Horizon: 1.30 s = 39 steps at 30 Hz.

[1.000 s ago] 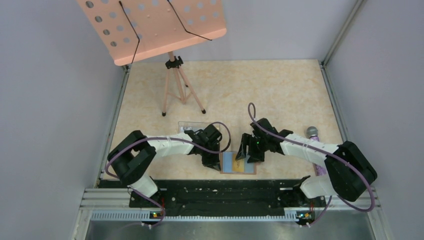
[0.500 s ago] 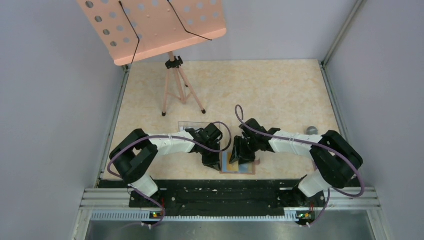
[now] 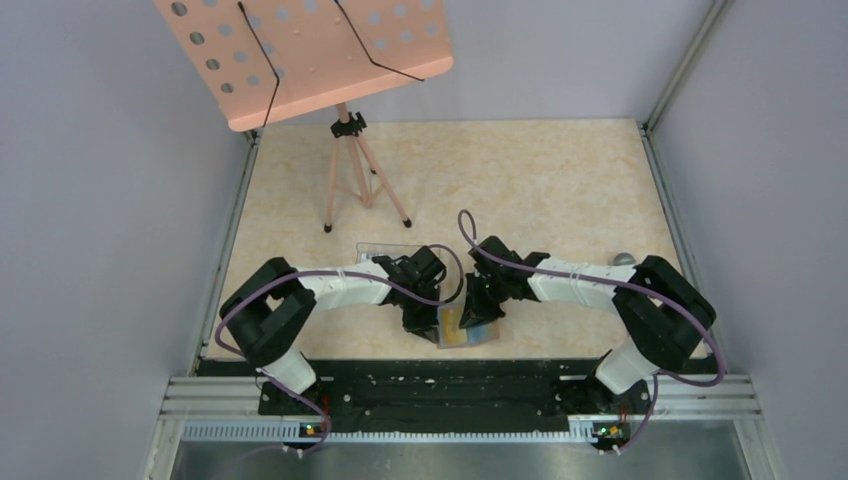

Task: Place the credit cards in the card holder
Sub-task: Insert the credit card into the card holder, then pick up the credit card from the storage box.

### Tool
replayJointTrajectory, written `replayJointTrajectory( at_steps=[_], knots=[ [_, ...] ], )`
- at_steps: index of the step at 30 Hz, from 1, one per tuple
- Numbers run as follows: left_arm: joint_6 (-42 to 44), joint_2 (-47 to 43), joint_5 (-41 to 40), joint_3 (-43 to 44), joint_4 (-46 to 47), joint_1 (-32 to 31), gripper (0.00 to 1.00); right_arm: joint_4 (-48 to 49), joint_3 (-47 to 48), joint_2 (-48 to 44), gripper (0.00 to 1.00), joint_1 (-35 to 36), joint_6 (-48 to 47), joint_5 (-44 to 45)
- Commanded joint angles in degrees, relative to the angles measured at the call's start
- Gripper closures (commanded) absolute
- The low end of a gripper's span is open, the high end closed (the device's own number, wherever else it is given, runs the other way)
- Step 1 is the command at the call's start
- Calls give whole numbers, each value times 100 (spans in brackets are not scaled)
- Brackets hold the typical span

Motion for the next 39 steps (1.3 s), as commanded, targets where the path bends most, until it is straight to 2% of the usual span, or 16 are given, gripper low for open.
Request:
replayJointTrajectory(
  at_steps=[1, 3, 7, 10, 15, 20, 25, 28, 31, 34, 39],
  knots=[
    [179, -129, -418, 275, 11, 8, 97, -153, 216, -108, 95, 162, -36, 76],
    [261, -306, -530, 339, -135, 8, 92, -219, 218, -170, 90, 160, -40, 129],
    [451, -726, -655, 481, -343, 8, 74, -410, 269, -378, 63, 166, -74, 336],
    [653, -1004, -514, 599, -346, 52, 67, -588, 412, -545, 49, 165, -137, 478],
    [795, -1429, 399, 563, -21, 468, 61, -763, 891, -654, 34, 166, -311, 651],
    [363, -2398, 1378, -106, 980, 1394, 57, -844, 1645, -215, 26, 154, -519, 650],
    [-238, -3583, 1785, -934, 1557, 2545, 53, -826, 2452, 550, 26, 156, -617, 520],
    [-92, -4110, 1592, -1089, 1178, 3018, 49, -990, 2954, 1063, 26, 158, -681, 646],
    [278, -4406, 1366, -1042, 565, 3220, 47, -1344, 3470, 1560, 31, 150, -798, 860],
    [646, -4390, 1233, -899, 35, 3260, 47, -1841, 4008, 2011, 46, 150, -888, 1238],
    [1014, -4243, 1086, -742, -524, 3265, 47, -2219, 4234, 2287, 75, 142, -977, 1561]
  ],
)
